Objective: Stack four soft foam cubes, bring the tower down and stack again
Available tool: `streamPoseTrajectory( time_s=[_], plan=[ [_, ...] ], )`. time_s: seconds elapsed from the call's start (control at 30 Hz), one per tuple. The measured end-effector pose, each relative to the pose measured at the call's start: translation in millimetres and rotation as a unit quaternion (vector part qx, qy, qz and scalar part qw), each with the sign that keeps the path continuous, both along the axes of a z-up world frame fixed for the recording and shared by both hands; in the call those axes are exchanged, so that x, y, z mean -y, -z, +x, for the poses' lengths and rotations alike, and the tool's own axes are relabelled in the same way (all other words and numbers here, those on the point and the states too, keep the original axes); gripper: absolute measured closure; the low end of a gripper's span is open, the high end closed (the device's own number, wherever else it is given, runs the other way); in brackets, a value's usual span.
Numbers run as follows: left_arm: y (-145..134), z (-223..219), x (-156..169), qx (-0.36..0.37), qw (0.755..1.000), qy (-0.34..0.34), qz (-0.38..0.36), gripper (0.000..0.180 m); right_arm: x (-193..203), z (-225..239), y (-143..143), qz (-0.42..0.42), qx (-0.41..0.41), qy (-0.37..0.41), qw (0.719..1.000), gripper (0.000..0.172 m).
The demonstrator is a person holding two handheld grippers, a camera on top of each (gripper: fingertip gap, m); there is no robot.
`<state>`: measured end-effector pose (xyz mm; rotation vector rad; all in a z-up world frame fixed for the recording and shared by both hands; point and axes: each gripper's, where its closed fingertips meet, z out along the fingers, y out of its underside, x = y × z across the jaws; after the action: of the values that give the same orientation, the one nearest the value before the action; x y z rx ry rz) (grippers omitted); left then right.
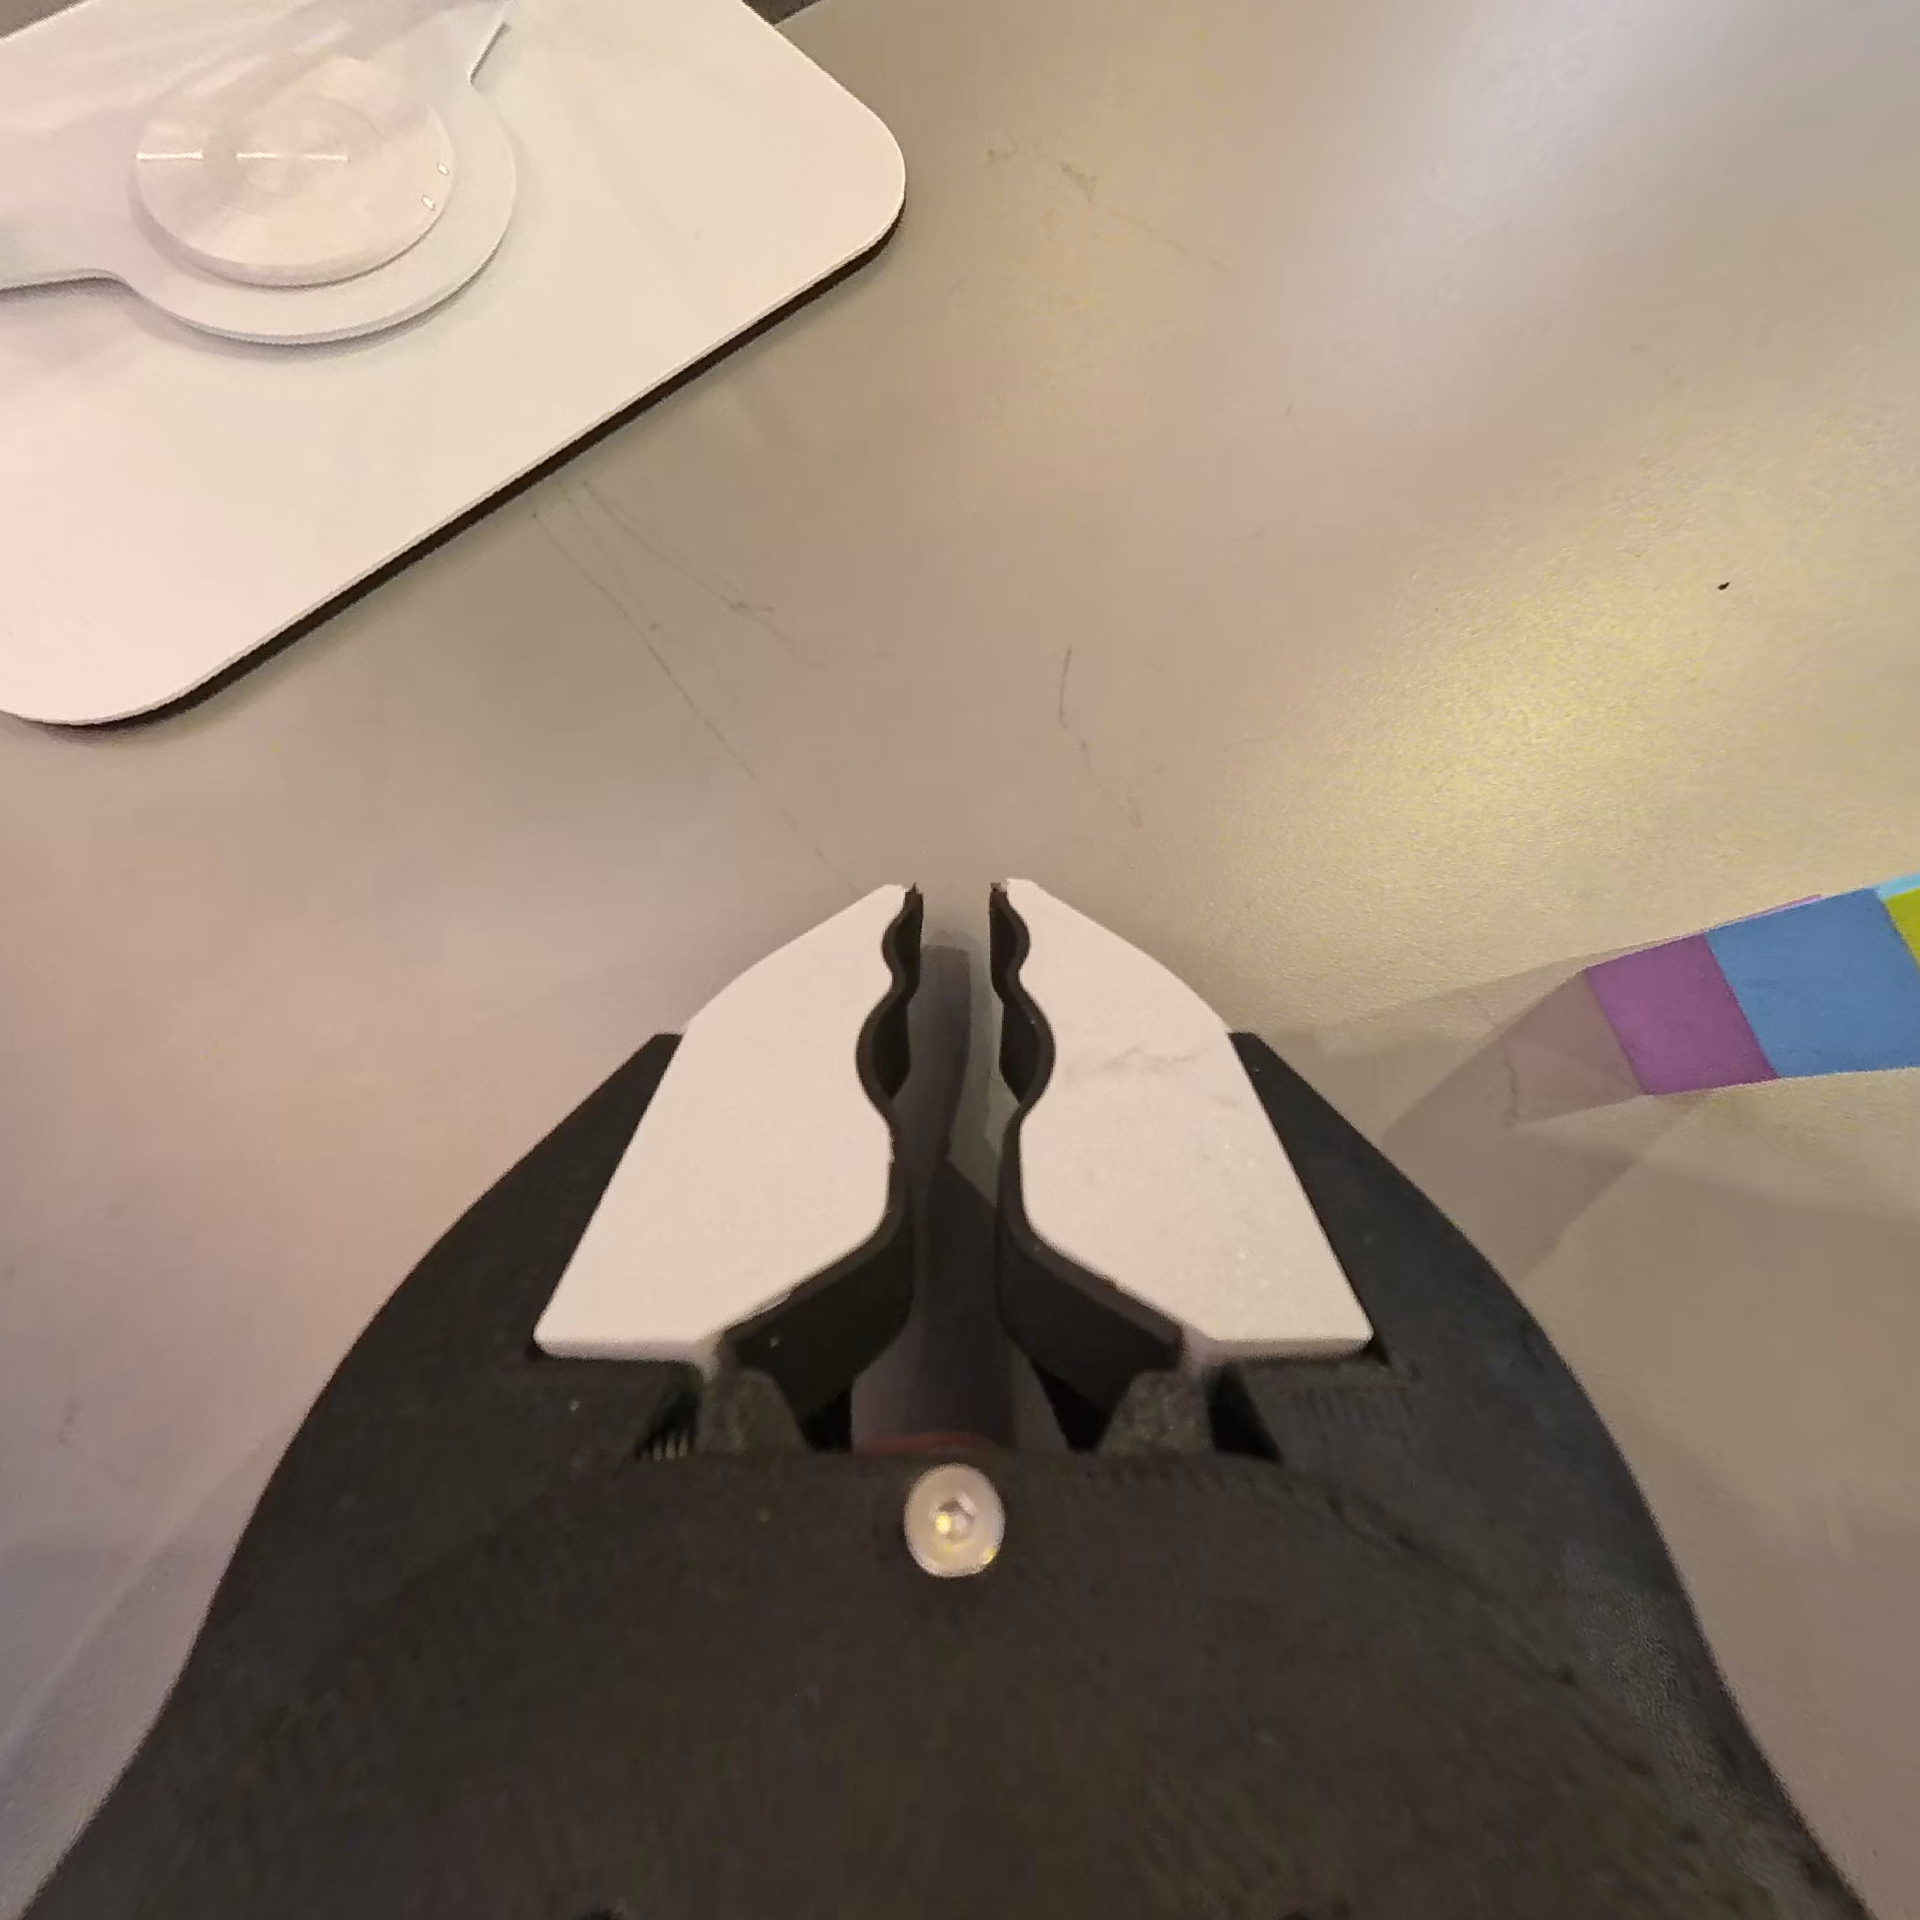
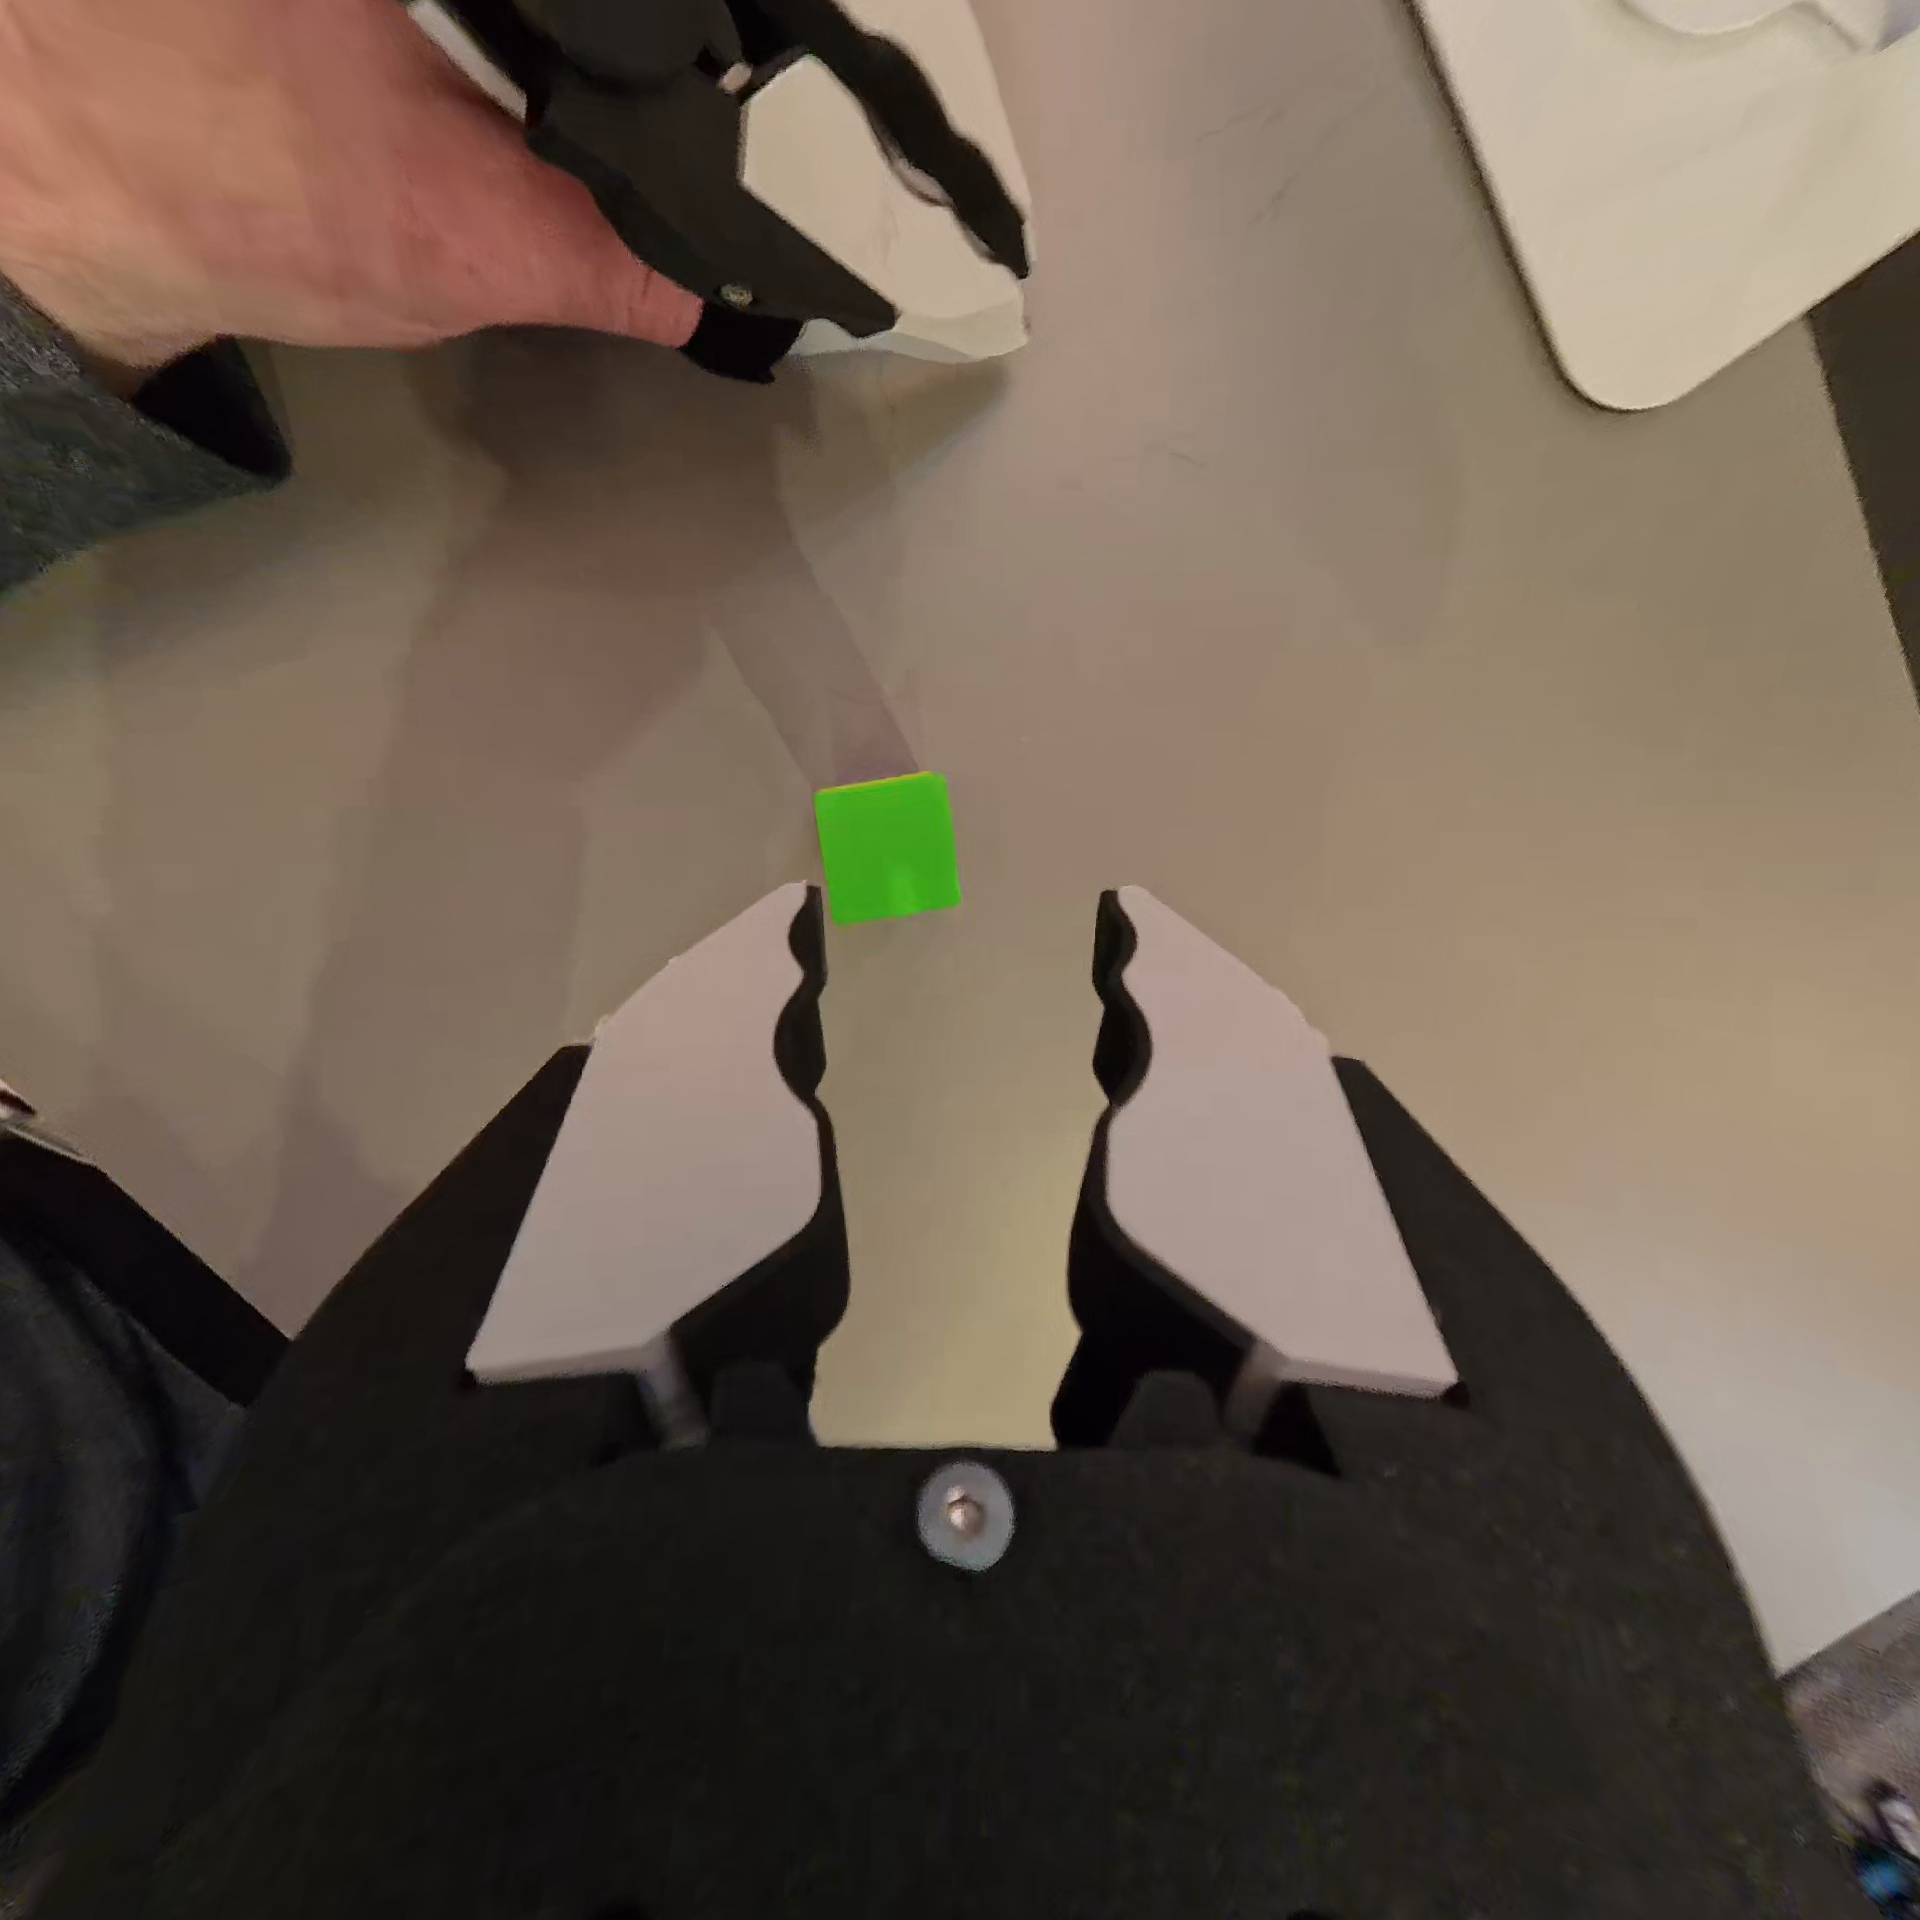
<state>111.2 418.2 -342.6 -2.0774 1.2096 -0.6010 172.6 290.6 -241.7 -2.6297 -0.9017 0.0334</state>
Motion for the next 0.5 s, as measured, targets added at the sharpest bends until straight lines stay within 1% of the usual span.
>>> streamPoseTrajectory(
  time_s=[0.13,0.2,0.23,0.3,0.37,0.43,0.5],
  plan=[
    [0,0,0,-0.001,1.000,0.000,0.003,0.168,10,12,-17,0.047,-0.057,0.045,0.996,0.127],
    [-1,0,0,-0.001,1.000,-0.001,0.006,0.167,13,20,-21,0.070,-0.080,0.073,0.992,0.129],
    [-1,0,0,0.001,1.000,-0.002,0.008,0.167,15,28,-20,0.076,-0.078,0.087,0.990,0.129],
    [-3,-1,-1,0.007,1.000,-0.005,0.009,0.167,17,45,-15,0.093,-0.080,0.131,0.984,0.132],
    [-6,-3,-1,0.014,1.000,-0.008,0.013,0.168,22,58,-5,0.103,-0.111,0.169,0.974,0.136],
    [-15,-8,-2,0.025,0.998,-0.018,0.055,0.171,28,74,7,0.120,-0.121,0.203,0.964,0.150],
    [-12,-19,-1,-0.007,0.996,-0.026,0.088,0.175,39,88,27,0.119,-0.118,0.227,0.959,0.157]
  ],
)
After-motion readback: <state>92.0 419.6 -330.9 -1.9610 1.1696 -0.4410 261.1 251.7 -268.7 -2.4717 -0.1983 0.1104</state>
